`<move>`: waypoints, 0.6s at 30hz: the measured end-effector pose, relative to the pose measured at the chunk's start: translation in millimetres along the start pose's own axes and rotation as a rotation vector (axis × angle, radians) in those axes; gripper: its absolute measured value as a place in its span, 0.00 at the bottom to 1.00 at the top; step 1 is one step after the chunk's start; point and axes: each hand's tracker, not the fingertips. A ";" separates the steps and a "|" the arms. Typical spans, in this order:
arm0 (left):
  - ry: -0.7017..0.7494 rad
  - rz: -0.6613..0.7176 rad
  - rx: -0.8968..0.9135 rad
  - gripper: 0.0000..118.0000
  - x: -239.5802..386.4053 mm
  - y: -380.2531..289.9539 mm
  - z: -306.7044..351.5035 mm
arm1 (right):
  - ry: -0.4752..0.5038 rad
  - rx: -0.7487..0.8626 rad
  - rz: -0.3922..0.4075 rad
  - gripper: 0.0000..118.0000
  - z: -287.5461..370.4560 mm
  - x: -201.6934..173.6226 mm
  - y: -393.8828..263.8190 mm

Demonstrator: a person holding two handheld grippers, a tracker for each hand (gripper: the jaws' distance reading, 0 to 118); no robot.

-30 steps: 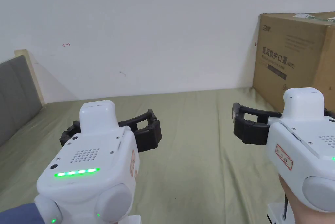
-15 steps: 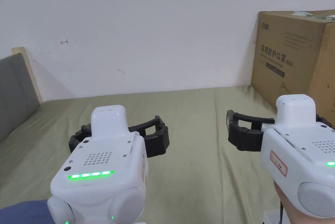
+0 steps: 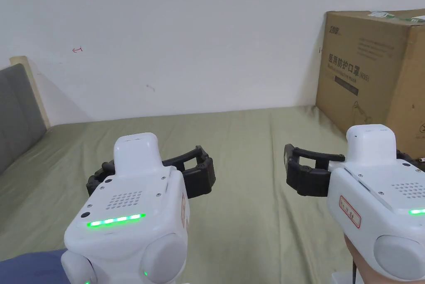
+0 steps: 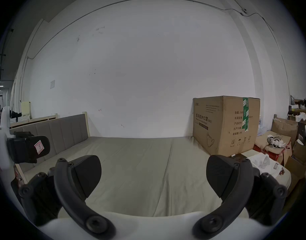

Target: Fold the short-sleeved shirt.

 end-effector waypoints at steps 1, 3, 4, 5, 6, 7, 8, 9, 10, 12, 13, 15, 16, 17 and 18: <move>-0.004 0.005 0.002 1.00 0.1 0.4 0.1 | -0.001 0.001 0.001 1.00 0.4 0.1 -0.1; -0.026 0.022 -0.013 1.00 1.3 2.3 0.5 | -0.002 0.005 -0.001 1.00 0.7 0.2 -0.3; -0.032 0.026 -0.014 1.00 1.8 2.1 0.9 | -0.001 0.008 -0.003 1.00 0.7 0.1 -0.4; -0.041 0.027 -0.013 1.00 2.6 1.6 1.6 | -0.002 0.011 -0.005 1.00 1.2 0.1 -0.7; -0.045 0.024 -0.008 1.00 3.6 0.6 2.5 | -0.004 0.013 -0.007 1.00 1.2 -0.1 -1.0; -0.047 0.021 -0.004 1.00 4.9 -0.7 2.9 | -0.005 0.015 -0.009 1.00 1.1 -0.4 -1.2; -0.046 0.010 0.000 1.00 6.3 -1.9 2.7 | -0.005 0.016 -0.010 1.00 0.7 -0.6 -1.6; -0.040 -0.003 0.000 1.00 7.9 -2.9 2.0 | -0.004 0.017 -0.009 1.00 0.7 -1.3 -1.7; -0.030 -0.016 -0.001 1.00 9.3 -3.9 1.0 | -0.003 0.018 -0.006 1.00 0.4 -1.7 -2.2; -0.004 -0.043 -0.002 1.00 11.9 -6.8 -0.7 | -0.007 0.023 0.002 1.00 -0.4 -2.5 -3.6; -0.004 -0.052 0.004 1.00 12.1 -7.9 -1.4 | -0.007 0.025 0.005 1.00 -0.8 -2.5 -4.1; -0.010 -0.056 0.010 1.00 11.4 -8.3 -2.0 | -0.006 0.028 0.007 1.00 -2.6 -2.4 -5.0; -0.017 -0.053 0.012 1.00 10.6 -8.1 -2.3 | -0.006 0.027 0.008 1.00 -4.0 -2.3 -5.3; -0.024 -0.046 0.012 1.00 10.1 -7.5 -2.9 | -0.005 0.024 0.008 1.00 -5.5 -2.7 -5.7; -0.029 -0.039 0.013 1.00 9.7 -6.7 -3.5 | -0.006 0.024 0.008 1.00 -6.8 -2.7 -6.1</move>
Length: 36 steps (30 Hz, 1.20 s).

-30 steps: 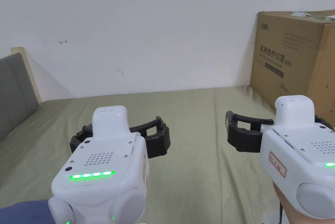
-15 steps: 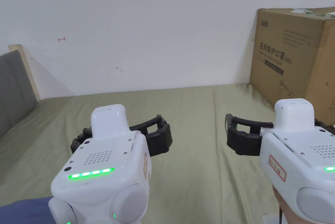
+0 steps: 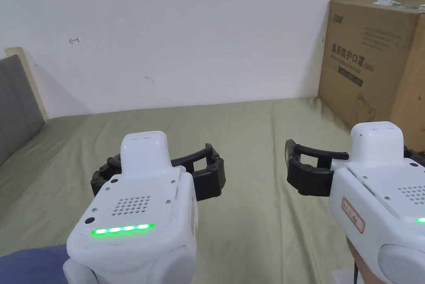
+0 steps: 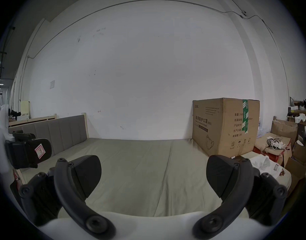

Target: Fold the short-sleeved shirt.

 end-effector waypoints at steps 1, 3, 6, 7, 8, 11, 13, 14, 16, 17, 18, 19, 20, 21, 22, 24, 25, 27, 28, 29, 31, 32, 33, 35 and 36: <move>-0.002 0.004 0.003 1.00 -0.3 0.6 -0.5 | 0.000 0.000 0.000 1.00 -0.8 0.1 -0.3; -0.004 0.007 0.009 1.00 -1.3 1.7 -2.7 | -0.002 0.003 0.000 1.00 -2.5 0.4 -0.2; -0.004 0.013 0.011 1.00 -3.1 3.3 -7.5 | -0.001 0.005 0.000 1.00 -5.1 0.9 0.1; -0.005 0.017 0.008 1.00 -3.8 3.4 -8.7 | 0.000 0.004 0.003 1.00 -6.0 0.8 0.3; -0.008 0.025 0.004 1.00 -4.8 3.3 -9.8 | 0.000 0.004 0.005 1.00 -6.9 0.6 0.3; -0.018 0.051 -0.012 1.00 -7.4 3.4 -13.1 | 0.003 0.000 0.006 1.00 -8.4 0.1 0.1; -0.013 0.060 -0.026 1.00 -7.3 4.2 -15.4 | 0.007 -0.004 0.005 1.00 -9.1 -0.1 0.0; -0.010 0.059 -0.028 1.00 -7.2 4.3 -16.4 | 0.007 -0.004 0.006 1.00 -9.4 -0.1 -0.1; -0.003 0.058 -0.029 1.00 -7.6 4.1 -16.3 | 0.004 -0.004 0.009 1.00 -9.6 -0.2 -0.2; -0.004 0.058 -0.030 1.00 -8.5 4.0 -15.7 | 0.004 -0.005 0.009 1.00 -9.6 -0.2 -0.2; -0.009 0.062 -0.031 1.00 -9.6 3.9 -15.0 | 0.004 -0.007 0.006 1.00 -9.6 -0.1 -0.2; -0.016 0.070 -0.031 1.00 -10.7 4.1 -13.7 | 0.006 -0.008 0.003 1.00 -9.3 0.0 -0.4; -0.018 0.077 -0.033 1.00 -11.1 4.3 -12.6 | 0.006 -0.009 0.002 1.00 -9.1 -0.1 -0.5; -0.018 0.083 -0.035 1.00 -11.2 4.3 -11.8 | 0.006 -0.009 0.001 1.00 -8.9 -0.3 -0.6; -0.018 0.088 -0.036 1.00 -11.8 4.7 -10.2 | 0.005 -0.010 0.001 1.00 -8.6 -0.6 -0.7; -0.015 0.089 -0.039 1.00 -12.0 4.8 -8.8 | 0.006 -0.012 -0.002 1.00 -6.5 -2.0 -0.7; -0.011 0.086 -0.040 1.00 -12.1 5.0 -8.3 | 0.007 -0.013 -0.005 1.00 -5.4 -2.6 -0.7; -0.011 0.086 -0.046 1.00 -13.9 5.6 -6.0 | 0.012 -0.013 -0.007 1.00 -2.9 -3.9 -1.0; -0.015 0.092 -0.049 1.00 -14.9 5.8 -5.0 | 0.013 -0.014 -0.005 1.00 -2.3 -4.6 -1.0; -0.020 0.105 -0.055 1.00 -16.2 6.1 -3.8 | 0.012 -0.015 -0.002 1.00 -1.3 -5.5 -1.1; -0.018 0.122 -0.066 1.00 -17.0 6.5 -2.5 | 0.013 -0.014 0.000 1.00 1.7 -6.5 -0.7; -0.018 0.126 -0.070 1.00 -18.1 6.2 -1.7 | 0.015 -0.013 -0.002 1.00 3.4 -6.8 -0.5; -0.017 0.130 -0.073 1.00 -19.3 6.2 -0.7 | 0.016 -0.013 -0.005 1.00 4.9 -7.2 -0.1; -0.024 0.142 -0.076 1.00 -20.5 6.0 2.7 | 0.022 -0.017 -0.008 1.00 7.3 -8.0 0.8; -0.027 0.148 -0.078 1.00 -21.4 6.2 4.3 | 0.028 -0.022 -0.007 1.00 8.1 -8.6 1.1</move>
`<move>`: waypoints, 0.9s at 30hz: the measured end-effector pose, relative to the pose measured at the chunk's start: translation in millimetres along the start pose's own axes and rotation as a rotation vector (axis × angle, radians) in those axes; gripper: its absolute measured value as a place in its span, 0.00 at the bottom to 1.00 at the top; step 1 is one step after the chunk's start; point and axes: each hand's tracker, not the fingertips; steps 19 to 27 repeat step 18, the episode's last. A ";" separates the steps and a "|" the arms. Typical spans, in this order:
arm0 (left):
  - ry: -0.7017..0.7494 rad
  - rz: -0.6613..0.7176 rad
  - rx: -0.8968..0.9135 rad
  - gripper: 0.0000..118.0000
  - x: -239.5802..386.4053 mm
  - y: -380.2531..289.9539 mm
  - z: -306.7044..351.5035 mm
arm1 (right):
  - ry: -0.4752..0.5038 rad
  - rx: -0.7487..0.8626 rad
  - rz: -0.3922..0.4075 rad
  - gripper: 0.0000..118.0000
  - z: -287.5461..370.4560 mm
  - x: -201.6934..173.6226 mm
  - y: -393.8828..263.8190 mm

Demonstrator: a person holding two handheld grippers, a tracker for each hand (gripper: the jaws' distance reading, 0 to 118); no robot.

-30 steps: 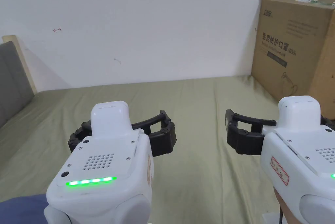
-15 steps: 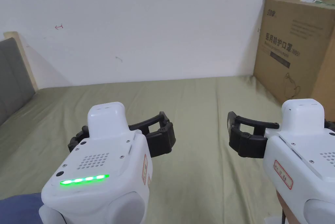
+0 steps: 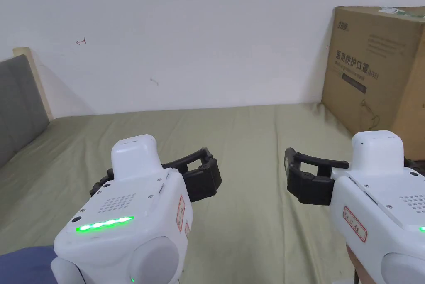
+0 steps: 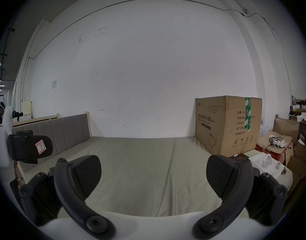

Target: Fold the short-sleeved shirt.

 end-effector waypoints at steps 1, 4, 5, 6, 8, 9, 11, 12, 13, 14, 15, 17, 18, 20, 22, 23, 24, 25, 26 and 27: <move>-0.001 0.004 -0.001 1.00 -0.3 0.1 1.1 | 0.002 -0.002 0.001 1.00 0.9 -0.8 0.1; 0.004 0.003 -0.003 1.00 1.7 0.4 5.5 | 0.006 -0.003 0.007 1.00 4.7 -3.2 0.5; 0.008 -0.003 -0.005 1.00 2.9 0.8 6.7 | 0.009 -0.003 0.007 1.00 6.2 -3.7 1.0; 0.017 -0.022 -0.014 1.00 5.2 1.2 7.4 | 0.011 -0.003 0.006 1.00 7.6 -4.4 1.8; 0.027 -0.039 -0.026 1.00 7.7 2.2 8.2 | 0.012 -0.001 0.006 1.00 11.3 -5.8 3.3; 0.027 -0.039 -0.035 1.00 7.6 2.7 8.3 | 0.013 0.004 0.006 1.00 13.3 -6.4 3.9; 0.009 -0.014 -0.043 1.00 5.1 2.4 12.4 | 0.015 0.011 0.006 1.00 17.0 -7.8 5.1; -0.021 0.024 -0.033 1.00 2.8 2.1 16.4 | 0.016 0.015 0.005 1.00 19.4 -8.4 5.7; -0.035 0.041 -0.036 1.00 1.4 2.4 18.8 | 0.017 0.019 0.004 1.00 21.4 -8.7 6.2; -0.038 0.048 -0.040 1.00 -0.1 3.2 21.2 | 0.020 0.023 0.003 1.00 23.8 -9.0 6.7; -0.037 0.051 -0.042 1.00 0.1 3.5 22.7 | 0.022 0.025 0.004 1.00 25.9 -9.4 7.1; -0.027 0.052 -0.044 1.00 1.7 3.0 25.6 | 0.021 0.030 0.009 1.00 30.4 -10.3 6.8; -0.019 0.048 -0.042 1.00 2.6 3.1 28.2 | 0.021 0.032 0.010 1.00 33.0 -10.5 6.4; -0.019 0.048 -0.042 1.00 2.6 3.1 28.2 | 0.021 0.032 0.010 1.00 33.0 -10.5 6.4; -0.019 0.048 -0.042 1.00 2.6 3.1 28.2 | 0.021 0.032 0.010 1.00 33.0 -10.5 6.4; -0.019 0.048 -0.042 1.00 2.6 3.1 28.2 | 0.021 0.032 0.010 1.00 33.0 -10.5 6.4; -0.019 0.048 -0.042 1.00 2.6 3.1 28.2 | 0.021 0.032 0.010 1.00 33.0 -10.5 6.4; -0.019 0.048 -0.042 1.00 2.6 3.1 28.2 | 0.021 0.032 0.010 1.00 33.0 -10.5 6.4; -0.019 0.048 -0.042 1.00 2.6 3.1 28.2 | 0.021 0.032 0.010 1.00 33.0 -10.5 6.4; -0.019 0.048 -0.042 1.00 2.6 3.1 28.2 | 0.021 0.032 0.010 1.00 33.0 -10.5 6.4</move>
